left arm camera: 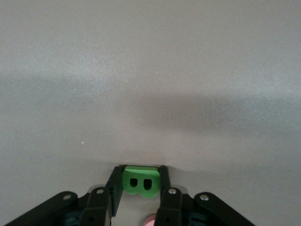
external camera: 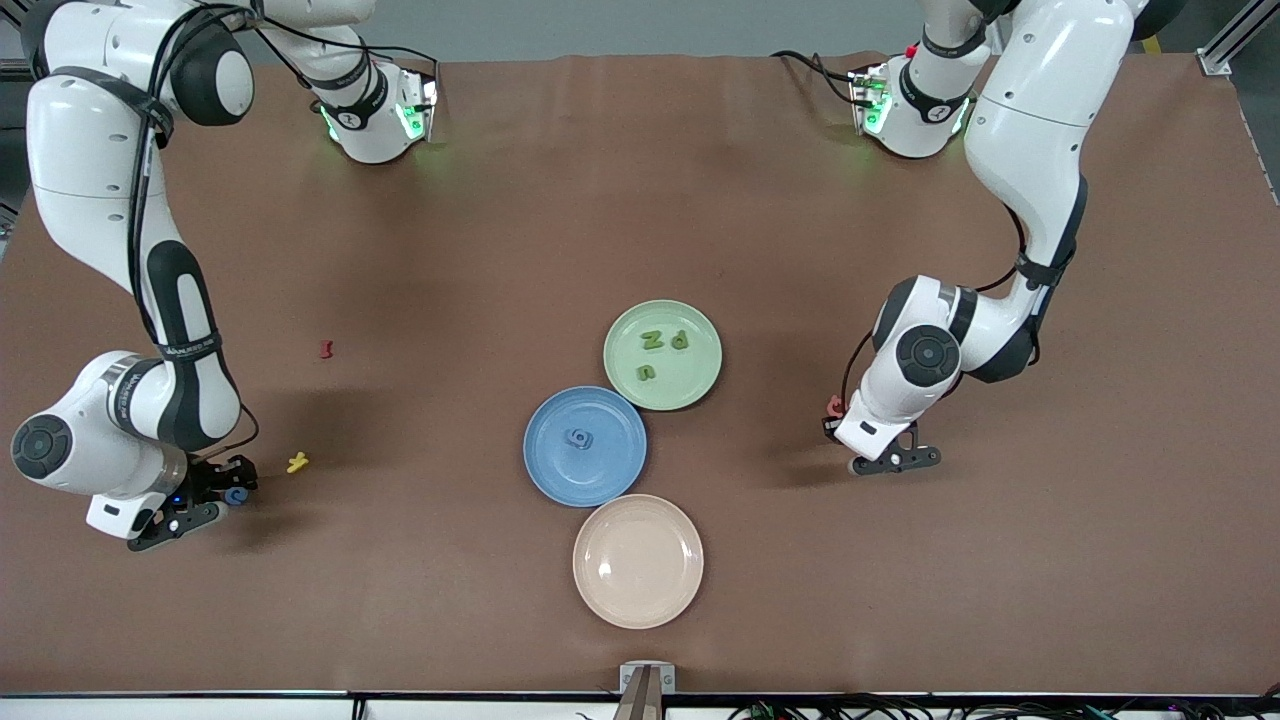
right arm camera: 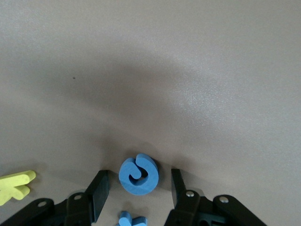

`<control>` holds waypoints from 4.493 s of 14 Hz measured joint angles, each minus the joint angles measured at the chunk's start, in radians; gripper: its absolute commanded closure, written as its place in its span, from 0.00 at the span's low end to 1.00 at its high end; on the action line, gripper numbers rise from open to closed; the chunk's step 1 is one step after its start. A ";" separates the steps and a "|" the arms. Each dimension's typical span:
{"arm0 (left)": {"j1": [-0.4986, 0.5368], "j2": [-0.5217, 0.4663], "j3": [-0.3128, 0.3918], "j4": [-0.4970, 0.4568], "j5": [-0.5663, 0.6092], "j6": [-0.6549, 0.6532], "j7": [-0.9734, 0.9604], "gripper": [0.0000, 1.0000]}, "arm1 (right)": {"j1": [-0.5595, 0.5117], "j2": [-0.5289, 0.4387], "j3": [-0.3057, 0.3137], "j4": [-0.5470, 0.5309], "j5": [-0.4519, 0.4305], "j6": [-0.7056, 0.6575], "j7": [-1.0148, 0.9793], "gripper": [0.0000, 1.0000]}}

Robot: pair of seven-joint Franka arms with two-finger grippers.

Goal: Sort letters by color into matching plates
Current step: 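Grasp green B with the left gripper while the right gripper grasps blue o, then carry B to the green plate while the right gripper carries o to the blue plate, then release B and withdraw the left gripper while the right gripper releases o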

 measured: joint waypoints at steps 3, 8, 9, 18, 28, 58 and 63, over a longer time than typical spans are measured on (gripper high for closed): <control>0.000 -0.030 -0.045 0.010 0.000 -0.037 -0.039 0.82 | 0.000 -0.001 0.001 0.005 0.001 0.000 0.000 0.74; -0.028 -0.072 -0.187 0.079 0.000 -0.202 -0.264 0.82 | 0.001 -0.001 0.003 0.006 0.011 0.005 0.016 1.00; -0.052 -0.071 -0.196 0.094 0.000 -0.213 -0.307 0.82 | 0.003 -0.001 0.005 0.009 0.015 0.007 0.026 1.00; -0.285 0.041 -0.196 0.156 0.000 -0.219 -0.580 0.81 | 0.178 -0.055 0.018 0.056 0.023 -0.188 0.590 1.00; -0.293 0.109 -0.181 0.235 0.022 -0.219 -0.579 0.80 | 0.546 -0.095 0.025 0.069 0.041 -0.215 1.424 1.00; 0.059 -0.410 -0.161 0.245 -0.091 -0.663 -0.017 0.01 | 0.751 0.000 0.019 0.082 0.045 -0.025 1.796 0.99; 0.265 -0.547 -0.160 0.180 -0.135 -0.766 0.305 0.01 | 0.753 0.002 0.021 0.082 0.046 -0.025 1.796 0.98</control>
